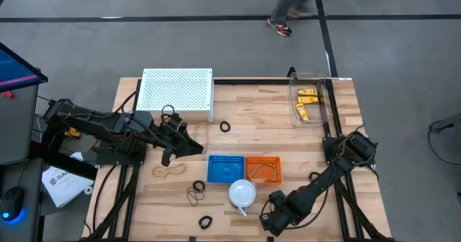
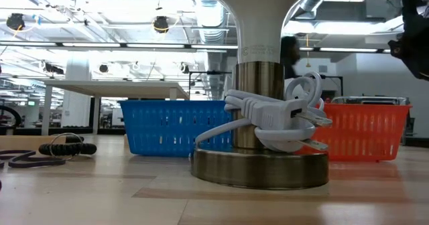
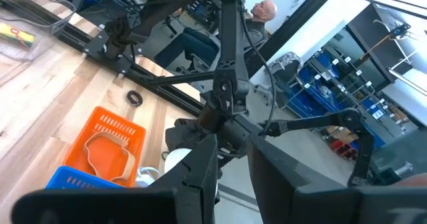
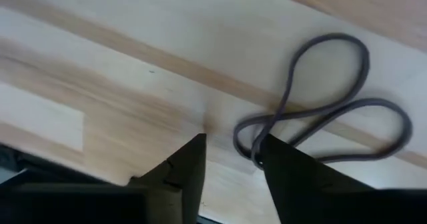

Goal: Pick & Place Office Desk Supplies
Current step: Put the right black rubber band into the orange basket

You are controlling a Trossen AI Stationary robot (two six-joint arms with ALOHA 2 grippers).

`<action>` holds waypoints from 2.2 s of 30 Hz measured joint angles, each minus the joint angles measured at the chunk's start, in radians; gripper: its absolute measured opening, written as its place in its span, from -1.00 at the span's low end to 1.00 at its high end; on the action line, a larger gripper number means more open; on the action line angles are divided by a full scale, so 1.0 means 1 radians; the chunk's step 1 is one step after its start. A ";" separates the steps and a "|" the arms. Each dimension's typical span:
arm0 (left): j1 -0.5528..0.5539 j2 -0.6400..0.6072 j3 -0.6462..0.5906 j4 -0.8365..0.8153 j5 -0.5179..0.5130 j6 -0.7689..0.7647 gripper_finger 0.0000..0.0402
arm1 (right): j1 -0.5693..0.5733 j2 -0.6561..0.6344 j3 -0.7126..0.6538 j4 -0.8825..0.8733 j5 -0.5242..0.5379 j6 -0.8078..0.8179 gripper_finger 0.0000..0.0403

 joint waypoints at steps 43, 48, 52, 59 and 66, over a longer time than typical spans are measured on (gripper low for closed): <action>0.000 0.000 0.000 -0.005 0.003 -0.002 -0.62 | -0.306 -0.388 0.125 -0.470 0.558 -0.676 -1.00; 0.000 0.000 0.000 0.000 0.002 -0.003 -0.62 | -0.321 -0.366 0.121 -0.448 0.527 -0.742 -1.00; 0.000 0.000 0.000 0.001 -0.002 -0.003 -0.62 | -0.327 -0.357 0.122 -0.455 0.513 -0.746 -1.00; 0.000 0.000 0.000 -0.001 -0.005 -0.003 -0.62 | -0.315 -0.358 0.124 -0.436 0.503 -0.734 -1.00; 0.000 0.000 0.000 -0.002 -0.005 -0.002 -0.62 | -0.316 -0.358 0.060 -0.366 0.500 -0.692 -1.00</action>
